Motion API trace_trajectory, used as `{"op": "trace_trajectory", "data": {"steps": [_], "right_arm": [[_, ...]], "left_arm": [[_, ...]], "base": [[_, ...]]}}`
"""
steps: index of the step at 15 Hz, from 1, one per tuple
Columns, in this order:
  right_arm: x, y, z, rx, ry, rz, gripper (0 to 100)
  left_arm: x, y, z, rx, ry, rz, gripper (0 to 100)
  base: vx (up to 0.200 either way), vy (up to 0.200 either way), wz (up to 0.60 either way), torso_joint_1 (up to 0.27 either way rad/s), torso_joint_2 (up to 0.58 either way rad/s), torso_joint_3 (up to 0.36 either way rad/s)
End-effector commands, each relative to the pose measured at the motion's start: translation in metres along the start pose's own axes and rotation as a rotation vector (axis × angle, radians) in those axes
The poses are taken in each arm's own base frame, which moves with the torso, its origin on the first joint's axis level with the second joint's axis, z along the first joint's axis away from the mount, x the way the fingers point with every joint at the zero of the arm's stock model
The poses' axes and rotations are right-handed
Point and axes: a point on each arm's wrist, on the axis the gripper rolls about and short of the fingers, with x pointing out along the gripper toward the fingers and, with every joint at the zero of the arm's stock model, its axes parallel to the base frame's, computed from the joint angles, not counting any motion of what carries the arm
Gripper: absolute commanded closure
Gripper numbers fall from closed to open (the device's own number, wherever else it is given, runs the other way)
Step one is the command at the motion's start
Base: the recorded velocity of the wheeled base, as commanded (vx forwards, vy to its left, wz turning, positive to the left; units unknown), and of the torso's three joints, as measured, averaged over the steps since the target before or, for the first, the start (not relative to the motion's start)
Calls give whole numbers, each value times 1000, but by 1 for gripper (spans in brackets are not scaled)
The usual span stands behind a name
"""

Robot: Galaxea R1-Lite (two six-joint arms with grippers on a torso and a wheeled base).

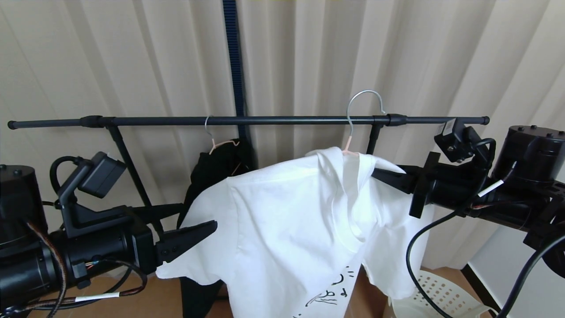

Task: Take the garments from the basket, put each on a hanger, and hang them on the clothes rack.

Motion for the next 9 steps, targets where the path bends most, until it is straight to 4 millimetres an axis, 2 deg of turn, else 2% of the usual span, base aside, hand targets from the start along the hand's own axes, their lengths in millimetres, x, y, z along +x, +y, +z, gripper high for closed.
{"op": "trace_trajectory", "data": {"steps": [1, 8, 9], "right_arm": [[-3, 0, 2, -4, -7, 2, 100], [-6, -3, 3, -7, -13, -8, 100], [-6, -3, 3, -6, -11, -8, 100]], "left_arm": [[11, 5, -11, -21, 50, 1, 0], [16, 6, -16, -30, 71, -2, 0], [15, 5, -16, -29, 69, -2, 100]], "base": [[0, 0, 0, 0, 0, 0], [0, 0, 0, 0, 0, 0], [0, 0, 0, 0, 0, 0]]}}
